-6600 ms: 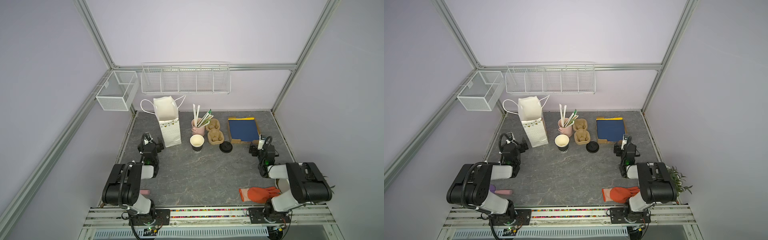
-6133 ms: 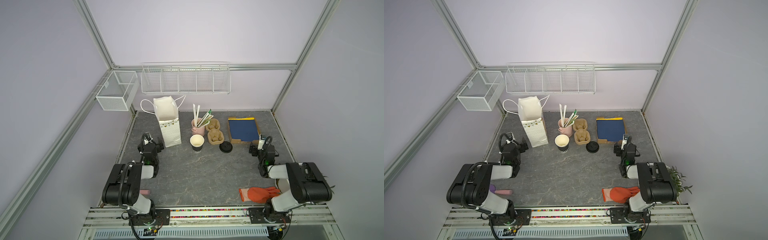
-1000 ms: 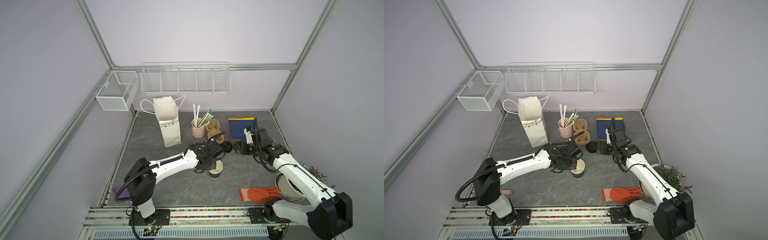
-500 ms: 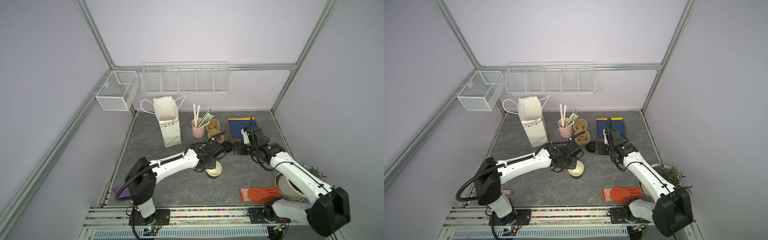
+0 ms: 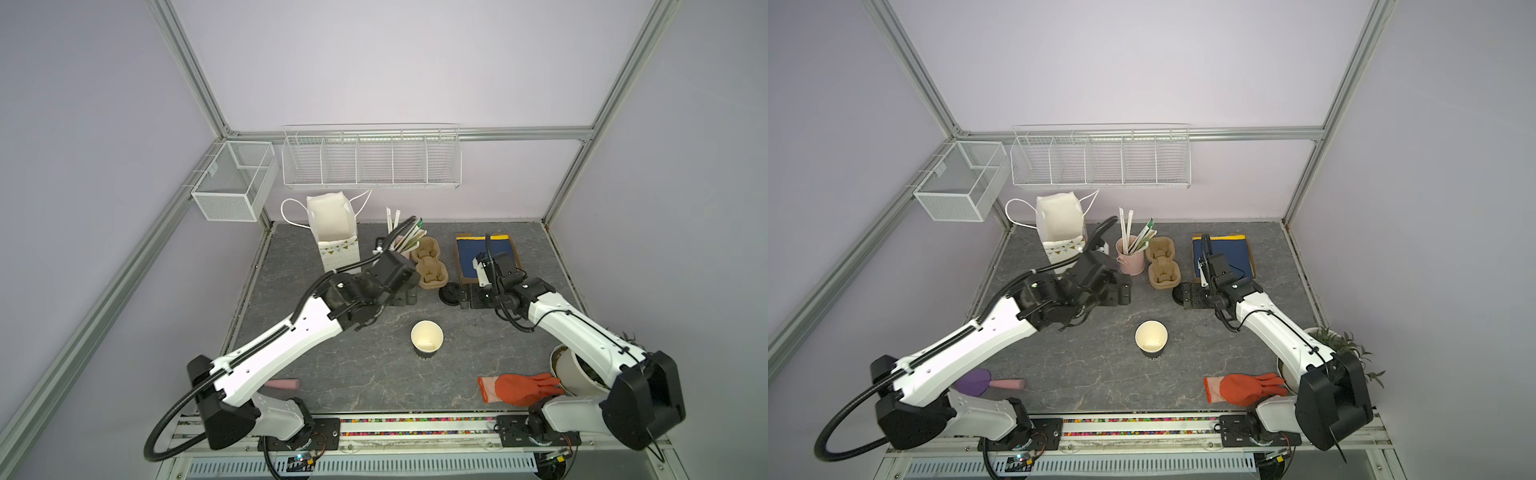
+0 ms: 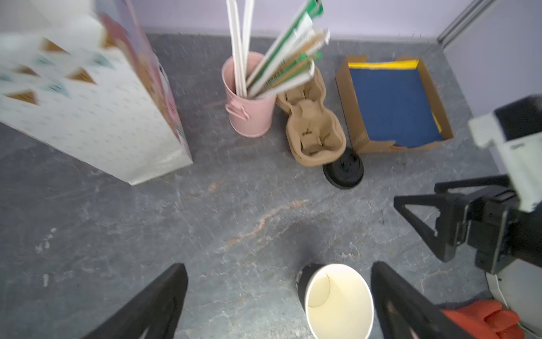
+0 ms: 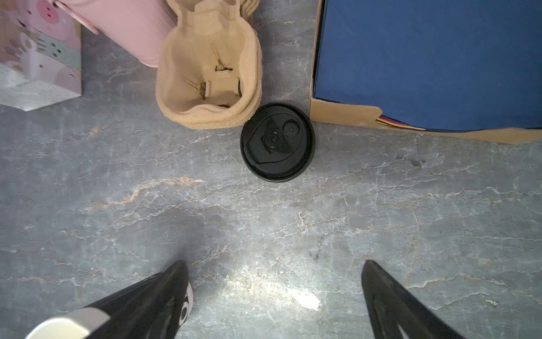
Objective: Pack the takeout coffee
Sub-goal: 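Withdraw the left gripper while the right gripper lowers over the black lid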
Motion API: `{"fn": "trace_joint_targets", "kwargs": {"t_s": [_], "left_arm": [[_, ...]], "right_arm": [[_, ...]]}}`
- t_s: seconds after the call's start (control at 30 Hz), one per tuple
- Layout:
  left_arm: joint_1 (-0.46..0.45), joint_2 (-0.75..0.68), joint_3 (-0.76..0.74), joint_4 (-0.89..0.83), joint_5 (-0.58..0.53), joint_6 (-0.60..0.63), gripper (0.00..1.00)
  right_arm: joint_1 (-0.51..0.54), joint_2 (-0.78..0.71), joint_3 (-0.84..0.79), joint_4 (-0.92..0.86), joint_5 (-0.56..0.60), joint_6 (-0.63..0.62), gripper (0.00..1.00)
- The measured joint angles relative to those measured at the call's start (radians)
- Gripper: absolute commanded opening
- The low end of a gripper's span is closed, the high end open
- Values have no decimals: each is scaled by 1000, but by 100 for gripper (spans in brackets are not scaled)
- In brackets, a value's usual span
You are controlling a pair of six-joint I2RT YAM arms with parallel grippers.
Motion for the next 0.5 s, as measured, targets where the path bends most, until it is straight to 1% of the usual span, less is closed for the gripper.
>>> {"fn": "trace_joint_targets", "kwargs": {"t_s": [0.07,0.13,0.23,0.37,0.5], "left_arm": [[61,-68,-37,21,-28,51,99],[78,-120,-81,43,-64,100,99],[79,-181,-161,81,-149,187,99],[79,-228,-267,136,-264,264,99],[79,-250,-317,159,-298,297,99]], "right_arm": [[11,47,30,-8,24,-7,95],[21,97,61,-16,45,-11,95],[34,177,100,-19,69,-16,95],[38,277,135,-20,83,-23,97],[39,346,156,-16,95,-22,99]]}}
